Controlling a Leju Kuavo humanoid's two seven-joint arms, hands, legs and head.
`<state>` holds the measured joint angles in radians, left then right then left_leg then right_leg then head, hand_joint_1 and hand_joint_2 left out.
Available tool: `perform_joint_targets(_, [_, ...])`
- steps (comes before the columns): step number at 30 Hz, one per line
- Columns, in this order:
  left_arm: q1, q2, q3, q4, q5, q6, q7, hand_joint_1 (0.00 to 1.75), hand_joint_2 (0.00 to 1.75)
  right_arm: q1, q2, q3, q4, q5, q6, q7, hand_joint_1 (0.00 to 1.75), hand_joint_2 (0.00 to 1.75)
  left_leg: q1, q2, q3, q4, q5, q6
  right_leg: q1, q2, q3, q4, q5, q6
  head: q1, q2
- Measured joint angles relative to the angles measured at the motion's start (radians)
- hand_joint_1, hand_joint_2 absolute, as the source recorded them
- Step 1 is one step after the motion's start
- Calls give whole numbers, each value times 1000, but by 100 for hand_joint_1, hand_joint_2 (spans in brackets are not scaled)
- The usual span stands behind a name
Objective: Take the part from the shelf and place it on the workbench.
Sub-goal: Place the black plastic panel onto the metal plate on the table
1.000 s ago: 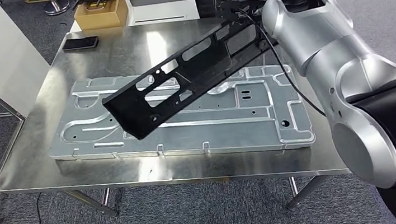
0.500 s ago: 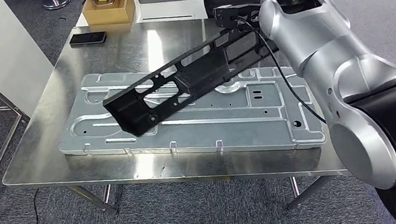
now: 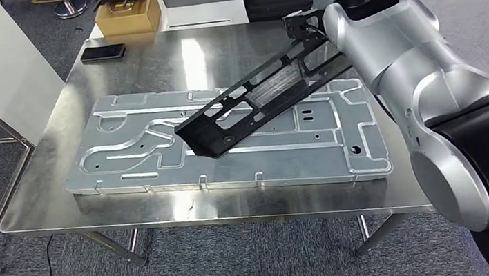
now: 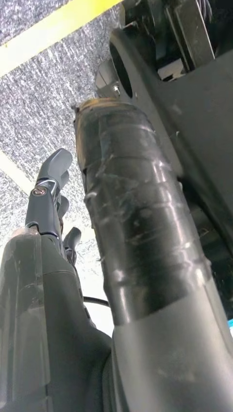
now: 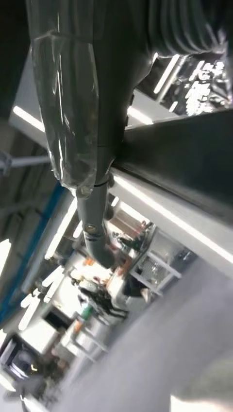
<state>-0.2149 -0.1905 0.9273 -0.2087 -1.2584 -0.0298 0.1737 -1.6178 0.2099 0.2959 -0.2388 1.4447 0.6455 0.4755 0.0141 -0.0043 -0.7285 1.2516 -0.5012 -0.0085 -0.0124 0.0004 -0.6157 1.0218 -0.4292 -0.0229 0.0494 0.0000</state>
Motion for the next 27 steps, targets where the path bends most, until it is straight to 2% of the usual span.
perform_joint_targets(2, [-3, 0, 0, 0, -1, 0, 0, 0, 0, -4, -1, 20, 1, 25, 45, 4, 0, 0, 0, 0, 64, -134, 62, 1, 0, 1, -1, 7, -5, 8, 0, 0])
perform_joint_targets(3, [-4, 0, 0, 0, -2, 0, 0, 0, 0, -7, -2, 35, 2, 33, 60, 5, 0, 0, -1, -1, 88, -184, 76, 4, 1, 2, -4, 11, -7, 12, 0, 0])
perform_joint_targets(4, [-6, 0, 0, 0, -2, 0, 0, 0, 0, -11, -4, 50, 2, 32, 70, 4, 0, 0, -2, -1, 100, -212, 79, 8, 2, 2, -7, 13, -8, 18, 1, 0])
perform_joint_targets(7, [-7, -1, 0, 0, -1, -1, 1, 0, 0, -17, -6, 58, 4, -1, 77, 1, 0, 0, -3, -2, 103, -224, 78, 25, 2, 2, -11, 12, -6, 34, 1, 0])
perform_joint_targets(8, [-8, -1, 0, 0, 0, -1, 0, 0, 0, -17, -6, 52, 5, -9, 77, 5, 0, 0, -2, -2, 105, -227, 81, 32, 1, 2, -16, 23, -16, 38, 1, 0])
perform_joint_targets(10, [-10, -1, 0, 0, 1, -2, 0, 0, 0, -17, -5, 41, 6, -27, 78, 4, 0, 0, 0, 1, 107, -233, 84, 43, -1, 2, -51, 102, -65, 44, 1, 0])
perform_joint_targets(12, [-12, -2, 0, 0, 2, -3, 0, 0, 0, -11, -4, 25, 9, -63, 80, -6, 0, 0, -2, 1, 107, -233, 84, 48, 0, 2, -114, 239, -126, 47, 1, 0])
perform_joint_targets(13, [-12, -2, 0, 0, 3, -3, 1, 0, 0, -7, -4, 14, 10, -77, 80, -10, 0, 0, -3, 1, 106, -233, 84, 49, -1, 2, -139, 290, -141, 48, 1, 0])
perform_joint_targets(14, [-11, -1, 0, 0, 3, -3, 1, 0, 0, -2, -4, 6, 11, -86, 80, -13, 0, 0, -4, 1, 106, -232, 84, 50, -1, 2, -151, 311, -139, 47, 1, 0])
perform_joint_targets(15, [-11, -1, 0, 0, 4, -3, 1, 0, 0, 1, -3, 1, 11, -91, 80, -15, 0, 0, -4, 0, 106, -231, 84, 49, 0, 1, -139, 284, -115, 45, 1, 0])
perform_joint_targets(17, [-12, -2, 0, 0, 6, -4, 2, 0, 0, 1, -2, -9, 12, -90, 84, -10, 0, 0, -6, -3, 106, -229, 82, 48, 2, 1, -73, 148, -43, 34, 1, 0])
perform_joint_targets(18, [-13, -2, 0, 0, 6, -6, 2, 0, 0, -2, -1, -13, 12, -85, 89, -7, 0, 0, -8, -4, 105, -227, 81, 46, 5, 1, -39, 78, -18, 28, 1, 0])
perform_joint_targets(19, [-12, -3, 0, 0, 5, -7, 2, 0, 0, -4, 0, -17, 12, -79, 97, -6, 0, 0, -9, -5, 103, -226, 81, 42, 9, 1, -19, 35, -7, 23, 1, 0])
perform_joint_targets(21, [-12, -4, 0, 0, 4, -10, 2, 0, 0, -7, 1, -19, 12, -78, 115, -11, 0, 0, -10, -5, 99, -227, 83, 33, 14, 1, -11, 12, -8, 20, 1, 0])
perform_joint_targets(23, [-12, -4, 0, 0, 3, -12, 2, 0, 0, -7, 2, -26, 13, -114, 112, -29, 0, 0, -10, -3, 95, -222, 75, 23, 7, 0, -8, 3, -2, 12, 1, 0])
perform_joint_targets(24, [-12, -3, 1, 0, 4, -13, 2, 0, 0, -7, 2, -36, 13, -148, 99, -40, 0, 0, -10, -3, 88, -203, 61, 18, 4, 0, -6, -1, 1, 6, 0, 0])
perform_joint_targets(25, [-12, -3, 1, 0, 6, -14, 1, 0, 0, -8, 4, -53, 12, -186, 80, -51, 0, 0, -9, -2, 71, -164, 36, 14, 0, 0, -3, -6, 3, 2, 0, 0])
perform_joint_targets(27, [-12, -3, 3, 0, 8, -15, 0, 0, 0, -9, 10, -98, 12, -244, 45, -64, 0, 0, -5, -2, 16, -35, -26, 7, 1, 1, -3, -5, 3, -3, -1, 0])
